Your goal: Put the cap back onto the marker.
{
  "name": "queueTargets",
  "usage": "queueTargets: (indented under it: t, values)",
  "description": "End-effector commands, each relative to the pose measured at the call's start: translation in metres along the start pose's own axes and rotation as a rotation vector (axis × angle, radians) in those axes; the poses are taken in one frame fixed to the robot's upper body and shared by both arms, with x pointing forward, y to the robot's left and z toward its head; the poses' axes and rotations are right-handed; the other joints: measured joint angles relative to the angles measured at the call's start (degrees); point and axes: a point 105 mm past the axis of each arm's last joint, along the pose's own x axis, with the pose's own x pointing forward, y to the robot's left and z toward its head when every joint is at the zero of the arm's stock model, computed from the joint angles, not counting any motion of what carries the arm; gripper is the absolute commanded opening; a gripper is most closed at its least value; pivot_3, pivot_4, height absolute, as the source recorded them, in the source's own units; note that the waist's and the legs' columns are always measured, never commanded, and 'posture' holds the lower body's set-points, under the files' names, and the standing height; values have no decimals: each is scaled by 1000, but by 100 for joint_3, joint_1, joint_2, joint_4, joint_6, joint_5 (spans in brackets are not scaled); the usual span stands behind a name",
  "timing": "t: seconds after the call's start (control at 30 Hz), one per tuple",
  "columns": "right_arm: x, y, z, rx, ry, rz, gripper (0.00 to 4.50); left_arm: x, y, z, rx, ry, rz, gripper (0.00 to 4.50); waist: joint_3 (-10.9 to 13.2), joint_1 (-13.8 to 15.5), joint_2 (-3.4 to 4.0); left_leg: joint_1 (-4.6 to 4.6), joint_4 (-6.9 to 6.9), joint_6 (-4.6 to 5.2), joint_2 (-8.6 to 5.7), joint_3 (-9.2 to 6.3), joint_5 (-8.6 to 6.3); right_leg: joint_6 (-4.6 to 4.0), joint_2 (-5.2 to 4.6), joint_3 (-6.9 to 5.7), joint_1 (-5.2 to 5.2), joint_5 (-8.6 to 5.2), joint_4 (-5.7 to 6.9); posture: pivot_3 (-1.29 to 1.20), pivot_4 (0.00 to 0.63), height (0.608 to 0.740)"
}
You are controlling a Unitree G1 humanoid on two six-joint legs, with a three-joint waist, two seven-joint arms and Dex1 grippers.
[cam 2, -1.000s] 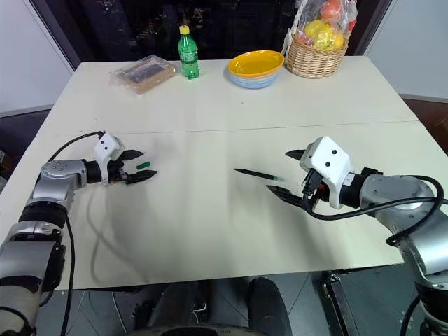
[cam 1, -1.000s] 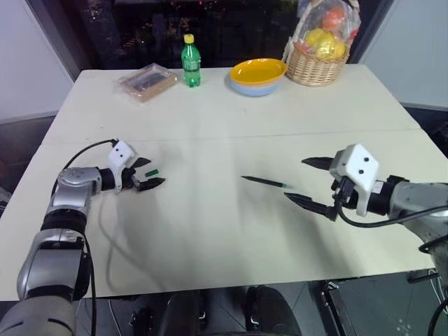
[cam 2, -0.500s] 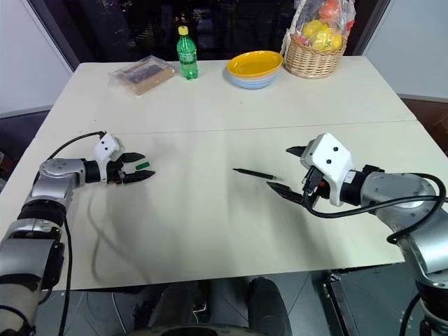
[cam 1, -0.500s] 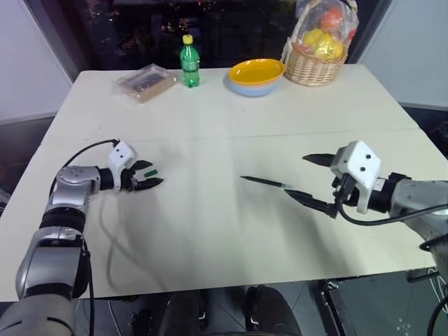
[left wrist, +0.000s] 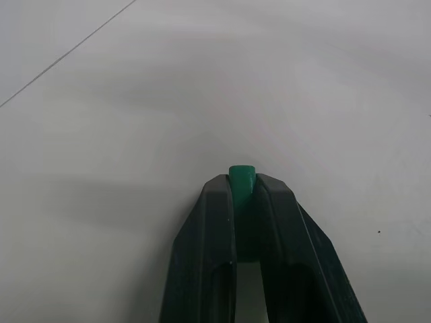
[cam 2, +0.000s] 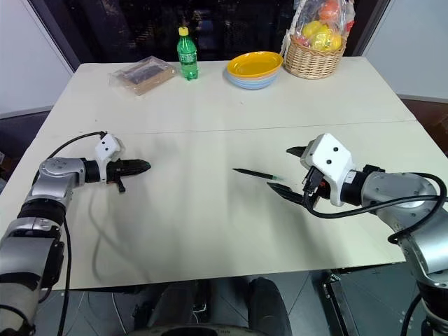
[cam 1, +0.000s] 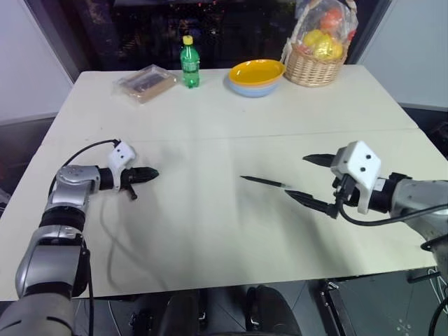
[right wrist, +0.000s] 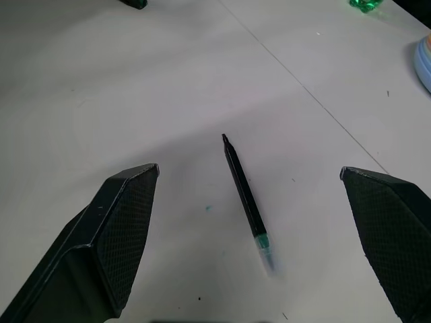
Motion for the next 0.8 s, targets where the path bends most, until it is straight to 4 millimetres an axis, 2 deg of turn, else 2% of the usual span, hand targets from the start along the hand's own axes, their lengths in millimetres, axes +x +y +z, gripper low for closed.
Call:
queueTargets:
  t: [0.03, 0.23, 0.37, 0.5, 0.6, 0.8]
  values:
    - [-3, -4, 11, -40, -29, -15, 4500, 0, -4, -2, 25, 27, -19, 67, 0, 0, 0, 0, 0, 0, 0, 0, 0, 0, 0, 0, 0, 0, 0, 0, 150, 740]
    - [6, -5, 4, -22, -34, 29, 4500, -1, -13, 45, 109, -109, -26, 67, 2, 5, -4, -8, 3, 1, -1, -3, 0, 0, -1, 0, -3, 0, -1, 0, 150, 740]
    - [17, -10, -1, 11, -58, 78, 4500, -11, -26, 74, 156, -167, -12, 67, 2, -2, -4, -11, 14, 3, 0, -6, -2, 0, -1, 0, -1, 0, 1, 0, 150, 740]
    - [29, -17, -13, 34, -53, 122, 4500, -19, -36, 92, 179, -192, 12, 67, 3, -13, -2, -10, 32, 10, 3, -6, -6, 1, 2, 0, 4, 0, 9, 0, 150, 740]
    - [46, -28, -27, 88, -58, 145, 4500, -25, -47, 105, 179, -221, 30, 67, 3, -22, -3, -10, 43, 11, 5, -5, -7, 2, 4, 0, 7, -1, 16, 0, 150, 740]
    - [73, -37, -52, 130, -30, 193, 4500, -32, -65, 113, 152, -243, 47, 67, 5, -6, -1, -10, 61, 11, 2, -5, -7, 10, 2, 3, 10, -8, 38, 0, 150, 740]
